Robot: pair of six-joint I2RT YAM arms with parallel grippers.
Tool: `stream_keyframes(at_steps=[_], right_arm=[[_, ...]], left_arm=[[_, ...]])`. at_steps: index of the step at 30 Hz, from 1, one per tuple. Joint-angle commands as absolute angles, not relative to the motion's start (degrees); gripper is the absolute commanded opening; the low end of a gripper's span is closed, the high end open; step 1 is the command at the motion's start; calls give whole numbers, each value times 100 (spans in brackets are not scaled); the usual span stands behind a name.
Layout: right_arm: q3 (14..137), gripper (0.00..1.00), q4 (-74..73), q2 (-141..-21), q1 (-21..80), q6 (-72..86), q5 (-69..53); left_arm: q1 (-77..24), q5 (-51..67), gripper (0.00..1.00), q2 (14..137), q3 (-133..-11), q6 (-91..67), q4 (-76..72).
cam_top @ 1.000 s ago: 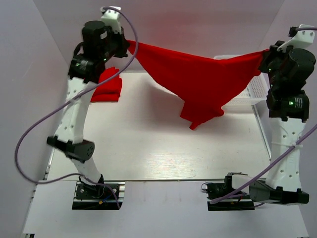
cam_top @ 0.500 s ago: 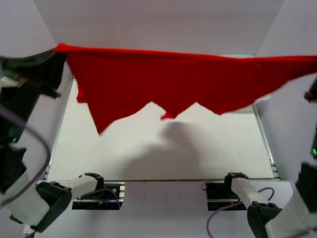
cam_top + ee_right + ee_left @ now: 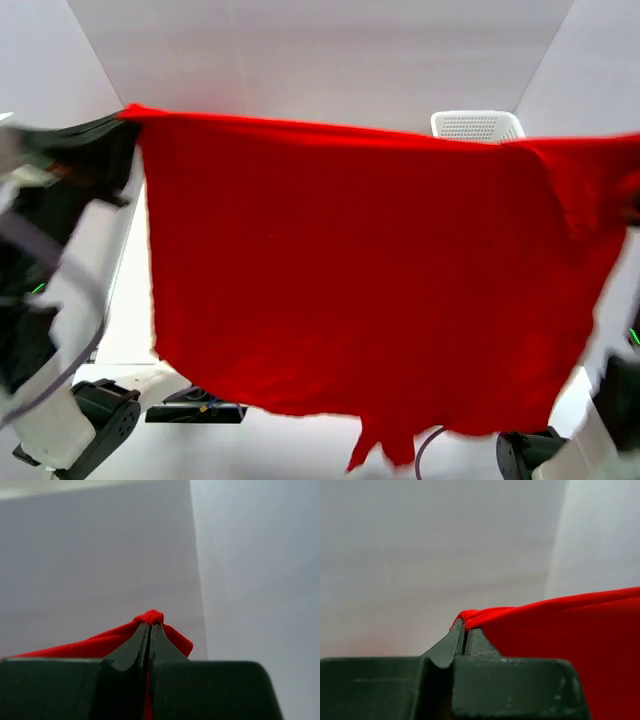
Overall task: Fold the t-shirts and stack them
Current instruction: Flatten out the tshirt, then fold the flattened tshirt in 1/3 of the way
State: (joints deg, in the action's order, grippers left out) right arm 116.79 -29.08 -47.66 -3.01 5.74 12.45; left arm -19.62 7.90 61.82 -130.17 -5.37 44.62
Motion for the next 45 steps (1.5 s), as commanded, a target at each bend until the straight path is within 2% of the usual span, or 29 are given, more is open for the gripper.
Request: stream_keyframes(at_steps=[1, 3, 4, 5, 6, 7, 10, 12, 14, 19, 29, 36, 40, 45], right_arm=[[10264, 0, -2593, -5124, -334, 703, 943], [9671, 0, -2225, -5107, -334, 1036, 383], [8633, 0, -1762, -5080, -334, 1150, 221], [8265, 0, -1575, -5063, -325, 1360, 63], [7348, 0, -1399, -5089, -334, 1441, -199], [7095, 0, -1102, -5158, -325, 1520, -246], [6277, 0, -451, -5562, -316, 1714, -535], [5749, 0, 119, -6210, -308, 1610, -877], [5791, 0, 210, -6897, -299, 1608, -1246], [6380, 0, 202, -8399, -211, 1363, -1538], [6837, 0, 79, -9201, 165, 1178, -1223], [7891, 0, -500, -9965, 290, 1081, -651], [8262, 0, -799, -10125, 378, 1169, -352], [7999, 0, -1186, -9748, 448, 1309, -35]], left_arm=[[-1977, -323, 0, 6363, -11886, -501, 4368], [-1995, -1093, 0, 6450, -10927, -571, 3967], [-1882, -925, 0, 6756, -10803, -571, 3764], [-1881, -1262, 0, 6968, -10802, -693, 3762], [-1881, -1396, 0, 7152, -10663, -886, 3762], [-1881, -1511, 0, 7293, -10461, -1001, 3640], [-1881, -1362, 0, 7514, -8802, -1212, 2720], [-1811, -1512, 0, 7986, -7939, -1484, 2523], [-1574, -1678, 0, 8409, -7561, -1564, 2312], [-1169, -1626, 0, 9649, -7751, -1626, 1847], [-721, -1072, 0, 10950, -8516, -1249, 1538], [-659, -871, 0, 11538, -9367, -923, 1616], [-659, -677, 0, 11646, -9492, -861, 1784], [-659, -606, 0, 11093, -8852, -809, 1731]])
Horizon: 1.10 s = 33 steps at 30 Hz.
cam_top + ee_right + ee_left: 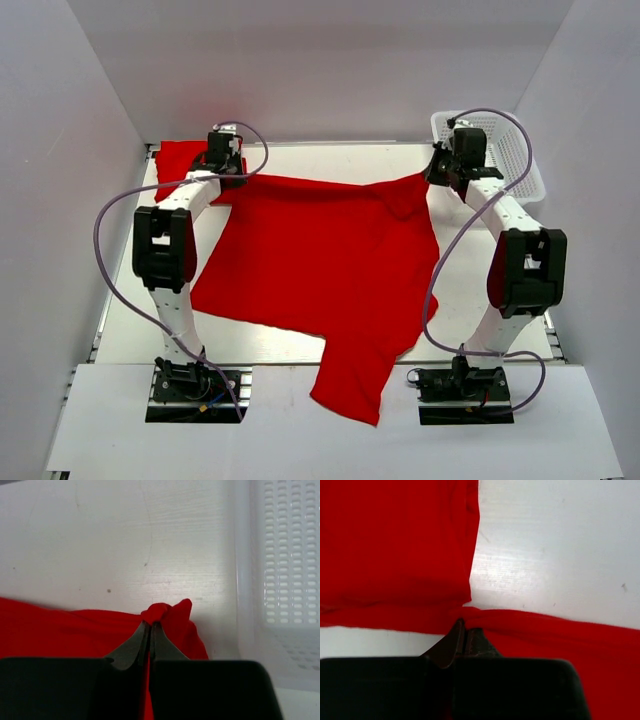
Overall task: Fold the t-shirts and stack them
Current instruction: Fold the flattened tshirt in 1/3 of the way
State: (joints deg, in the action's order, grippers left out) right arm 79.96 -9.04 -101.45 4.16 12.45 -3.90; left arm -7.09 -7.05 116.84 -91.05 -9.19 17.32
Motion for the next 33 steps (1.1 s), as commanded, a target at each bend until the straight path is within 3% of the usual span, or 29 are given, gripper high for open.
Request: stream_keyframes(at_steps=[1, 12, 14, 33], right_arm=[[7928, 0, -1378, -9625, 440, 1353, -26], [7374, 0, -3646, -8290, 519, 2091, 167], [7199, 0, -4112, -8070, 510, 2266, -330], [5784, 0, -5212, -6821, 580, 2496, -1669]], left_arm=[[-659, -606, 0, 10979, -8764, -809, 1731], [-659, -1019, 0, 9458, -7665, -747, 2144], [-659, -1072, 0, 9317, -7525, -799, 2284], [-659, -1520, 0, 9519, -7110, -1433, 2795]])
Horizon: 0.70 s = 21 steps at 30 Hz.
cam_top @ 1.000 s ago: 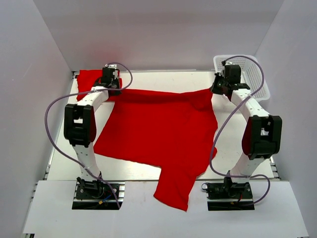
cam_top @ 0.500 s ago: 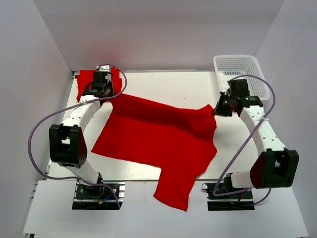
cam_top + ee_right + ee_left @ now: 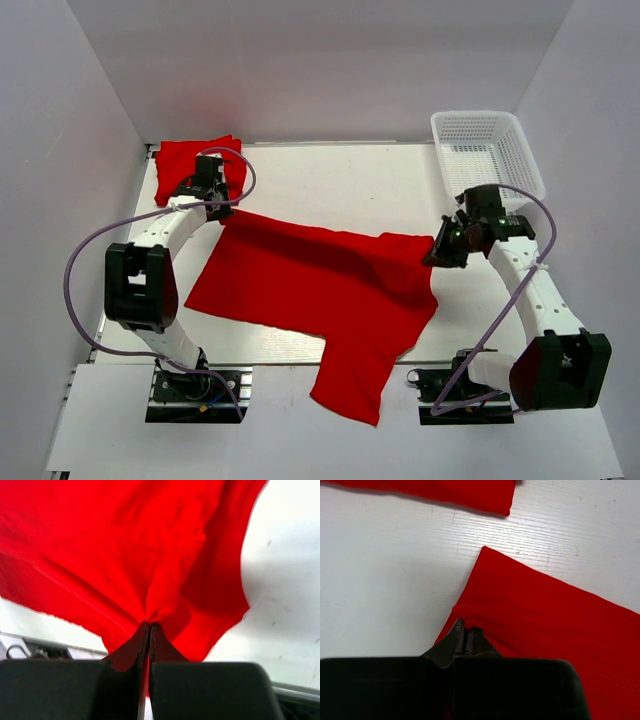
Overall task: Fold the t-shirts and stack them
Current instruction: Fold the flattened tshirt in 1/3 of the way
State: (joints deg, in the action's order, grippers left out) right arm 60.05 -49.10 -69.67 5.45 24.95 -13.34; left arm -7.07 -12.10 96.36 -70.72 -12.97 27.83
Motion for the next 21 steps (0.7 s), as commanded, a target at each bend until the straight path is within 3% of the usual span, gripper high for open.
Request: stream_keyframes(at_steps=[1, 9, 13, 21], right_arm=[[5714, 0, -5168, -6820, 580, 2487, -1713], [5273, 0, -4861, -6811, 624, 2400, -1767], [5886, 0, -4869, -7083, 589, 2312, -1092], [6714, 0, -4895, -7655, 589, 2171, -940]], left_arm=[[-659, -1573, 0, 9519, -7110, -1433, 2795], [-659, -1539, 0, 9957, -7953, -1163, 2409], [-659, -1424, 0, 10309, -8726, -888, 2399], [-659, -1248, 0, 10740, -8894, -598, 2241]])
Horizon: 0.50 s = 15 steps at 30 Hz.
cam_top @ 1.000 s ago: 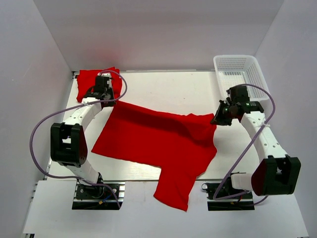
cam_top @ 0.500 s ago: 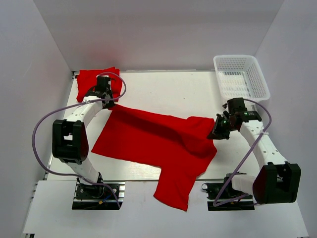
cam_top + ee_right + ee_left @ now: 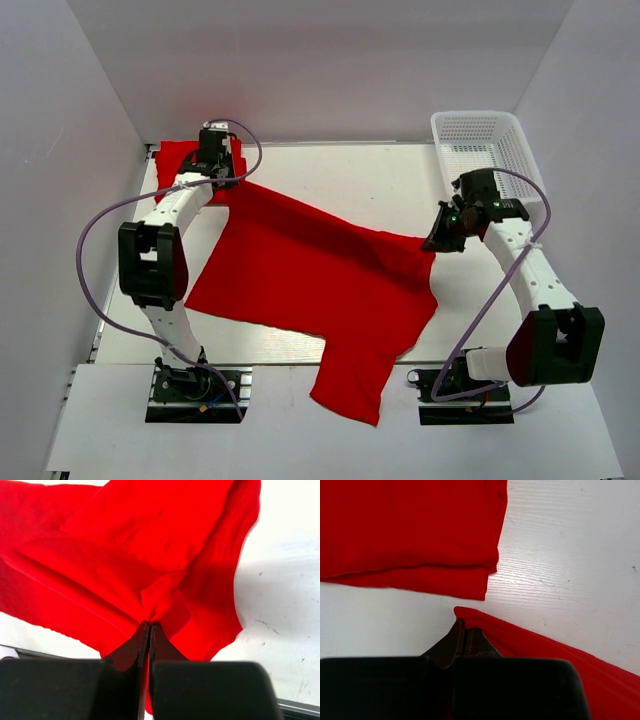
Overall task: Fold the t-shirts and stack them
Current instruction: Fold the flattened tshirt in 1/3 of the way
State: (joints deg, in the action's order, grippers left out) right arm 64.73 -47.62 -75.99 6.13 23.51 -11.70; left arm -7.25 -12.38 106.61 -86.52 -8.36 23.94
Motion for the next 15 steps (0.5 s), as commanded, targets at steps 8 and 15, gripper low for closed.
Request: stream_keyframes(at_steps=[8, 15], right_arm=[[6346, 0, -5211, -7480, 606, 2056, -1292], [5943, 0, -5441, -7190, 606, 1908, -1582]], left_arm=[[-659, -1511, 0, 10407, -7929, -686, 2197], [-659, -1819, 0, 10020, -7164, -1089, 2391]])
